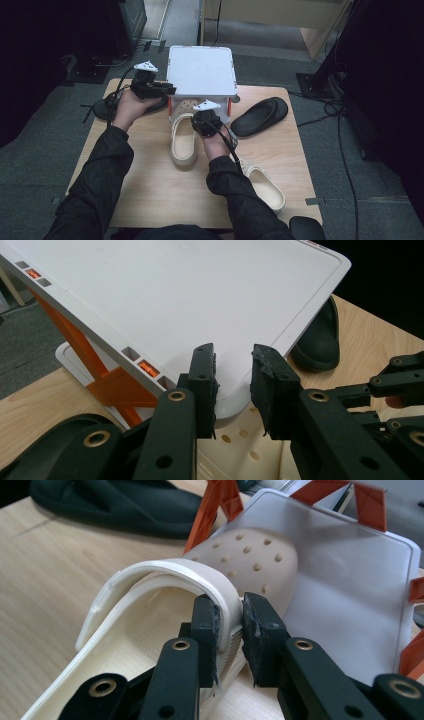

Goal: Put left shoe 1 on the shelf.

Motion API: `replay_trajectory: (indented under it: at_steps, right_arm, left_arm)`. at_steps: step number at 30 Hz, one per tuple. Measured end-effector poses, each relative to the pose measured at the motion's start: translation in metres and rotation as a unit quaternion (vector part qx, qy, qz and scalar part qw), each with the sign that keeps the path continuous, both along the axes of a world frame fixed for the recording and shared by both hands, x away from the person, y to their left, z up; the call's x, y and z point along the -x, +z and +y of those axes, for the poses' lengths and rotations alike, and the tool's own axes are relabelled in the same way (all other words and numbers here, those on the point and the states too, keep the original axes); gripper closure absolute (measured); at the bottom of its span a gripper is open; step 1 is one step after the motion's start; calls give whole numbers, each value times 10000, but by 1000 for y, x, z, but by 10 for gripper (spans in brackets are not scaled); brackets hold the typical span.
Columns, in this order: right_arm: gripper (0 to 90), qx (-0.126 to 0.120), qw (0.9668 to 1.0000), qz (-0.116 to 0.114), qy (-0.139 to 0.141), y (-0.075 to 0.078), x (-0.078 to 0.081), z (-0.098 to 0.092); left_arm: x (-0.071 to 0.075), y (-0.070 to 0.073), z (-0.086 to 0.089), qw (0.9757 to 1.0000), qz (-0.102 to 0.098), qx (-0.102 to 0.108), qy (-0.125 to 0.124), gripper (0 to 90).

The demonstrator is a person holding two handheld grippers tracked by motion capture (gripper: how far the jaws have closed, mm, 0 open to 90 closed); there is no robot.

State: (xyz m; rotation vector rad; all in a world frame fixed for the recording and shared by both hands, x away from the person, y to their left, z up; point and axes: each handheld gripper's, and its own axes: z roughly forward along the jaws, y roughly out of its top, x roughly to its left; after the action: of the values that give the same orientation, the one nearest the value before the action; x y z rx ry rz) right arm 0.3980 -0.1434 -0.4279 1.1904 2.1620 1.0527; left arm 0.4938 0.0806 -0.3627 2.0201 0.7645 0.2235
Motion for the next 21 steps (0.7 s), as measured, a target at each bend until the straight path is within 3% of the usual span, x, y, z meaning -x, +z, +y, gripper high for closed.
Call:
replay_trajectory:
  at_steps: [5,8,16,21]
  right_arm:
    - [724,-36,10000,77,24,0,1,-2]
    - [605,-235,9996,93,149,3,7,-5]
    - [576,-350,9987,50,379,8,33,-8]
    - [566,-758,9960,192,427,9,48,-19]
  left_arm:
    - [0,0,0,10000,-7,-5,10,717]
    - [0,0,0,10000,-2,14,18,722]
    - [1,0,0,10000,20,-8,42,723]
    - [2,0,0,10000,20,14,62,723]
